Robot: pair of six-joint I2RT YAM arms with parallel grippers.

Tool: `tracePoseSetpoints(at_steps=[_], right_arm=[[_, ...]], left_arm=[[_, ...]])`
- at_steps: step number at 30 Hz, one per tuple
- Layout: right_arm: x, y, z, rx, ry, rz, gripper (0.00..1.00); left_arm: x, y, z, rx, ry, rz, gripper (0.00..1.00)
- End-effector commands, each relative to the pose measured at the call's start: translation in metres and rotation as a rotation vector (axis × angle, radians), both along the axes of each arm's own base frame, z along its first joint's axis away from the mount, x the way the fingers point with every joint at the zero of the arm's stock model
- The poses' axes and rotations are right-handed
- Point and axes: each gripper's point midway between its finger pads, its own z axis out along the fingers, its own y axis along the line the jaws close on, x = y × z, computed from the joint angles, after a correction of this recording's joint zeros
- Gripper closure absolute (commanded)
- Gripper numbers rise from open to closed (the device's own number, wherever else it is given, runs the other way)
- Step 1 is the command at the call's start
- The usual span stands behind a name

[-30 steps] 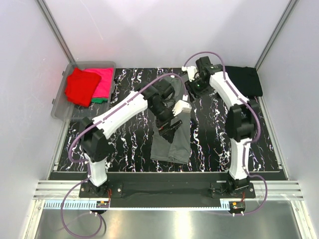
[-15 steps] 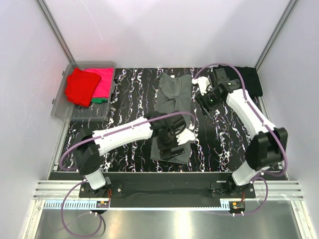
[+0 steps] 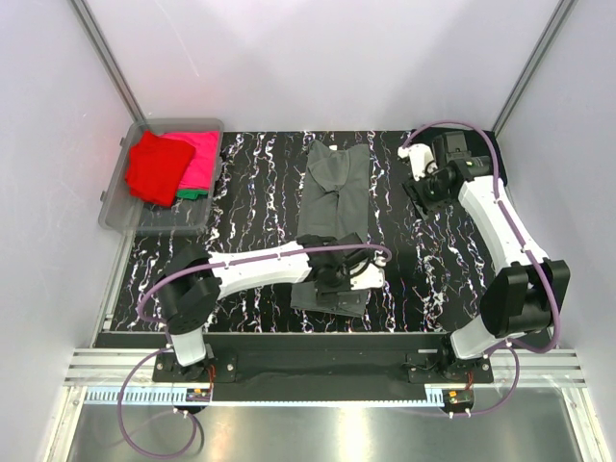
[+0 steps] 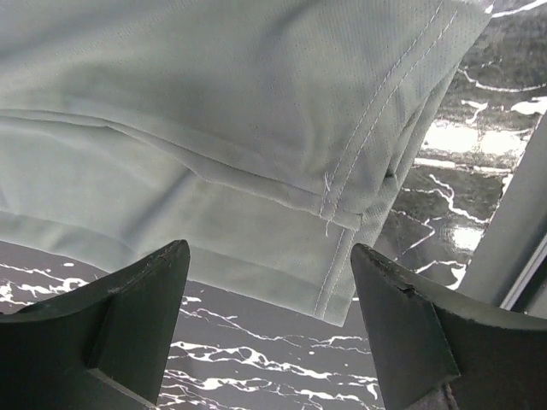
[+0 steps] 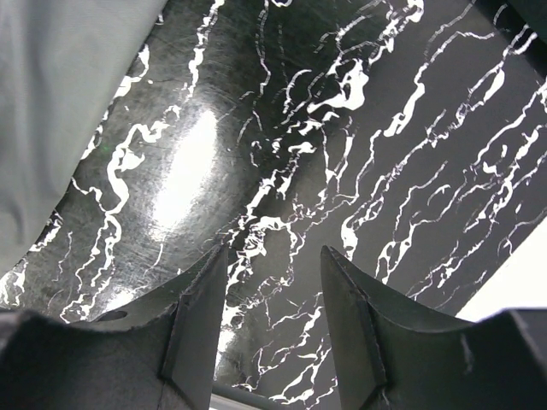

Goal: Fold and stack the t-shirts
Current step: Fold the tshirt

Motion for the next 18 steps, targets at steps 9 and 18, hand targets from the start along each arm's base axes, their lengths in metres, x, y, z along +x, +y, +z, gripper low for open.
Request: tracePoseSetpoints(at_steps=[9,18], right_arm=[[0.012,-0.008,0.023,0.02,-0.077,-0.021,0.45],[0.009,-0.012,0.019,0.023,-0.066,-0.031,0.45]], left_arm=[[-0.012,-0.029,-0.013,-0.026,0.035,-0.045,0.18],[-0.021,-0.033,-0.035,-0.001,0.098,-0.063,0.17]])
